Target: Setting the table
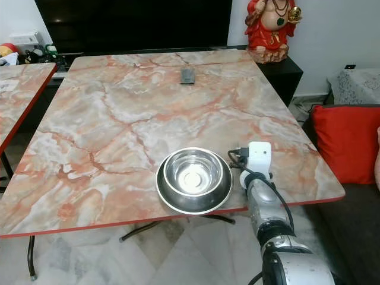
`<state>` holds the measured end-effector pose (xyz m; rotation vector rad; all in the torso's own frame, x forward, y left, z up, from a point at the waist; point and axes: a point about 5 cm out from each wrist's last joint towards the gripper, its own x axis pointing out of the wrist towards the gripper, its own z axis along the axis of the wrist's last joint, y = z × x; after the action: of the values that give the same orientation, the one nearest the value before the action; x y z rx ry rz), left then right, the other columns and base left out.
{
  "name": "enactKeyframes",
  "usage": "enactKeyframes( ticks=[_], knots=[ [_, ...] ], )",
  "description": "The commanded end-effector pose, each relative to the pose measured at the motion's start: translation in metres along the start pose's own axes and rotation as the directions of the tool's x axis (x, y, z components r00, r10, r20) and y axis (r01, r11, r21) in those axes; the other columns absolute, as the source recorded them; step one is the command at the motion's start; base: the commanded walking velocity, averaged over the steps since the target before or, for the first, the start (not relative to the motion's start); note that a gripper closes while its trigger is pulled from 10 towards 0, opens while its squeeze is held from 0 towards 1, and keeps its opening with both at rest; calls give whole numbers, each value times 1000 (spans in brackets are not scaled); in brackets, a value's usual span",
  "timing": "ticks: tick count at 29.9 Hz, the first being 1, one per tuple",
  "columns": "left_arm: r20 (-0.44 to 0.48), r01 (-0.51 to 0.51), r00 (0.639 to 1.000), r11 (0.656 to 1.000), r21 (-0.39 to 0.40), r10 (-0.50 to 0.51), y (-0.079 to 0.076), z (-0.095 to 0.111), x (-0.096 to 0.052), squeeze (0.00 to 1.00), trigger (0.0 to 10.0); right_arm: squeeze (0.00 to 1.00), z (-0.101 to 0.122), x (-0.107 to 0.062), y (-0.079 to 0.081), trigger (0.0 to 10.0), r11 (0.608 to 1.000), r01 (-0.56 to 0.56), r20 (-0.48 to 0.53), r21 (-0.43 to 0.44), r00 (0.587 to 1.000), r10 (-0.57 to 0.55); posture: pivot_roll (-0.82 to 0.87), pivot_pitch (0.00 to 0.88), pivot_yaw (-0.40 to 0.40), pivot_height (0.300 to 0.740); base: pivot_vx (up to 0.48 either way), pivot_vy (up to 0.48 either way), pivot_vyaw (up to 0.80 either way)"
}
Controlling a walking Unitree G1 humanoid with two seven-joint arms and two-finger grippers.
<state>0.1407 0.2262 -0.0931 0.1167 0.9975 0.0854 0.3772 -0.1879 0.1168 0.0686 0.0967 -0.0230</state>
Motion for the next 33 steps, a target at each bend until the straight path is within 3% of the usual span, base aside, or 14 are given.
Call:
enactKeyframes(
  ticks=[1, 8, 14, 18, 26, 33],
  knots=[
    [-33, -3, 999, 1000, 11, 3, 0, -10, -2, 0, 10000, 0, 16, 3, 0, 10000, 1000, 8, 78, 22, 997, -9, 40, 113, 22, 740, 0, 0, 0],
    [-32, -6, 999, 1000, 5, 6, -1, -12, -3, 0, 10000, 0, 36, -3, -7, 10000, 998, 57, 264, 34, 963, -64, 33, 96, 14, 740, 0, 0, 0],
    [-24, -10, 1000, 1000, -2, 10, -1, -11, -3, 0, 10000, 0, 32, -16, -15, 10000, 997, 76, 316, 28, 945, -81, 36, 83, 8, 740, 0, 0, 0],
    [-18, -21, 1000, 1000, -3, 21, 4, -8, -2, 0, 10000, 0, 26, -34, -22, 10000, 996, 86, 358, 10, 930, -84, 25, 43, 14, 740, 0, 0, 0],
    [13, -37, 999, 999, 3, 37, 11, 7, 1, 0, 10000, 0, 13, -46, -16, 10000, 994, 108, 333, 13, 937, -106, 10, 0, 26, 740, 0, 0, 0],
    [32, -32, 999, 999, 11, 32, 5, 15, 3, 0, 10000, 0, 10, -51, -11, 10000, 994, 103, 317, 28, 943, -106, -9, 0, 20, 740, 0, 0, 0]
  ],
)
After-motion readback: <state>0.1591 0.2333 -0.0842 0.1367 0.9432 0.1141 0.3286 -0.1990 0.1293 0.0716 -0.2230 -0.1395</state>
